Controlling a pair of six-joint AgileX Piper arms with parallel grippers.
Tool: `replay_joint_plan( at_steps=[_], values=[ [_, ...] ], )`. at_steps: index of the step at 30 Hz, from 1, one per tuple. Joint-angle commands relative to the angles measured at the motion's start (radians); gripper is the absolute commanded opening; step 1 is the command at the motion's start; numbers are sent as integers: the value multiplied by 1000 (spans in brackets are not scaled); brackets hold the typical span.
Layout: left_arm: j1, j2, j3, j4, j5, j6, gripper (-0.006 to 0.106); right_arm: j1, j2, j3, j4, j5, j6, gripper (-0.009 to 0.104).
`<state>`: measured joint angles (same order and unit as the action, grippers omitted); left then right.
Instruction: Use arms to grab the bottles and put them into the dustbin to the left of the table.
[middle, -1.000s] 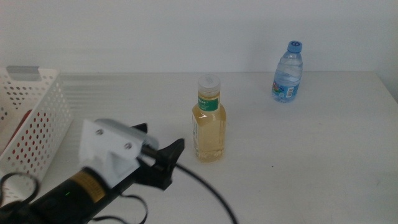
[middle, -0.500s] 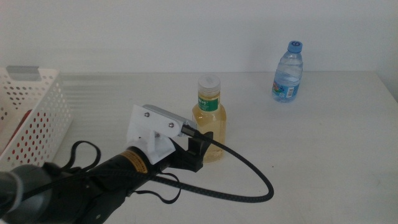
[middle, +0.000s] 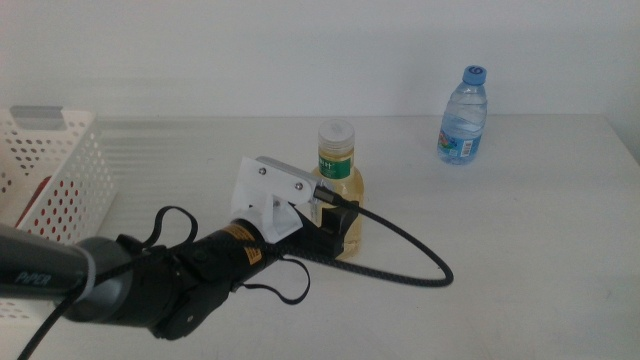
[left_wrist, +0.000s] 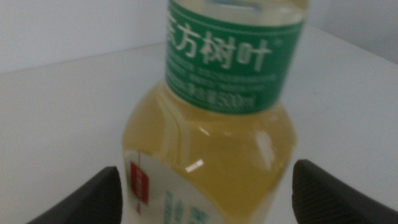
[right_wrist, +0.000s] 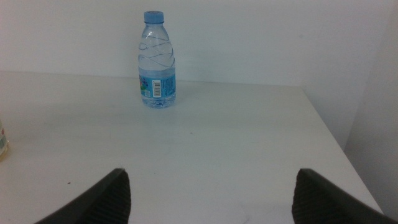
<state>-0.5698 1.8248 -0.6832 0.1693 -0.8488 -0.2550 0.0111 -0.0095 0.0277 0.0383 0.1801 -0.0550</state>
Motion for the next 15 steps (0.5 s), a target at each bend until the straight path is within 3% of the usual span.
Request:
replay_joint_plan(
  at_steps=[1,6,15],
  values=[
    [17,-26,-45,37,-83,-42,90,-6,-28,-7,-6,-74,-5,68],
    [56,1,-89,147,-82,-108,90,-6,-28,-7,-6,-74,-5,68],
    [74,83,-174,229,-90,-151,90,-6,-28,-7,-6,-74,-5,68]
  ],
)
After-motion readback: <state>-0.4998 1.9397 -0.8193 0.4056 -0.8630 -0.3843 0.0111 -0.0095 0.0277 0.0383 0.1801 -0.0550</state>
